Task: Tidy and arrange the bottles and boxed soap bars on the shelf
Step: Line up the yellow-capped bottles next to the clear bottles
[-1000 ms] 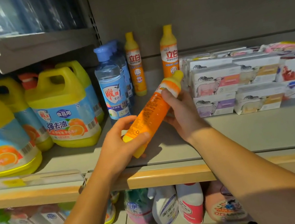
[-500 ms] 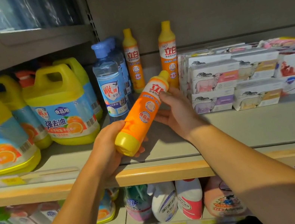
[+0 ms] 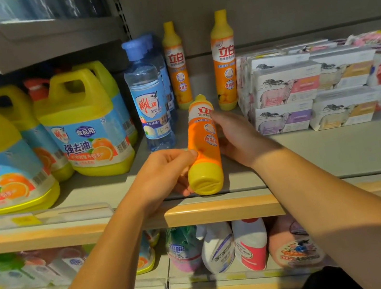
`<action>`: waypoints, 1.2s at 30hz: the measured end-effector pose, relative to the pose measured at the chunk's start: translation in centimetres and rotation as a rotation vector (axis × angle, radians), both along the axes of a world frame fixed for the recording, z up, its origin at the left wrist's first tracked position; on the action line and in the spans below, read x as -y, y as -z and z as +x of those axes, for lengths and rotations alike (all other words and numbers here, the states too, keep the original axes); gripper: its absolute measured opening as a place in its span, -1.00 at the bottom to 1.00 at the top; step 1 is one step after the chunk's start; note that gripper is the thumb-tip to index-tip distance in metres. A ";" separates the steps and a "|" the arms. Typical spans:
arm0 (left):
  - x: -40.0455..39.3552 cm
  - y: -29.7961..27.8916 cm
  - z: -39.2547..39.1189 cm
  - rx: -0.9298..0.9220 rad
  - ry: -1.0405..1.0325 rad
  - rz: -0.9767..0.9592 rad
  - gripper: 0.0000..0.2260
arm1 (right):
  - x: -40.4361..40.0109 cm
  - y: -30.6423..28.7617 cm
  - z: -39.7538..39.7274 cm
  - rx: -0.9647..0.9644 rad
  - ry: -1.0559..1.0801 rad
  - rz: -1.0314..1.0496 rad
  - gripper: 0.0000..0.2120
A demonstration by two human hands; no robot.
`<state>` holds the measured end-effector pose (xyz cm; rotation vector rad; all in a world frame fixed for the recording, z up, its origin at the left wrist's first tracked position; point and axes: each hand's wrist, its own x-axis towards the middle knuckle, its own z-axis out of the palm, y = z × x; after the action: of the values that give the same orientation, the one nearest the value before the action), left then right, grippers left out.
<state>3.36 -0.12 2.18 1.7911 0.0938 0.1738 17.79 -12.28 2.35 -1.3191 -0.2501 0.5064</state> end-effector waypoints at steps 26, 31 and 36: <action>1.5 1.2 0.4 0.129 -0.260 0.681 -0.62 | 1.8 -3.6 -5.7 0.859 0.067 -0.286 -0.26; 1.1 1.1 0.0 0.122 -0.241 0.732 -0.58 | 2.3 -1.8 -5.8 0.825 0.093 -0.473 -0.44; -2.9 1.1 -1.5 -0.032 -0.345 1.060 -0.58 | 0.8 -1.9 -3.5 0.908 0.169 -0.452 -0.47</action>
<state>1.84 2.81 1.10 2.8250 0.3899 0.5085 14.29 -13.06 4.23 -1.9377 -0.7953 -0.2341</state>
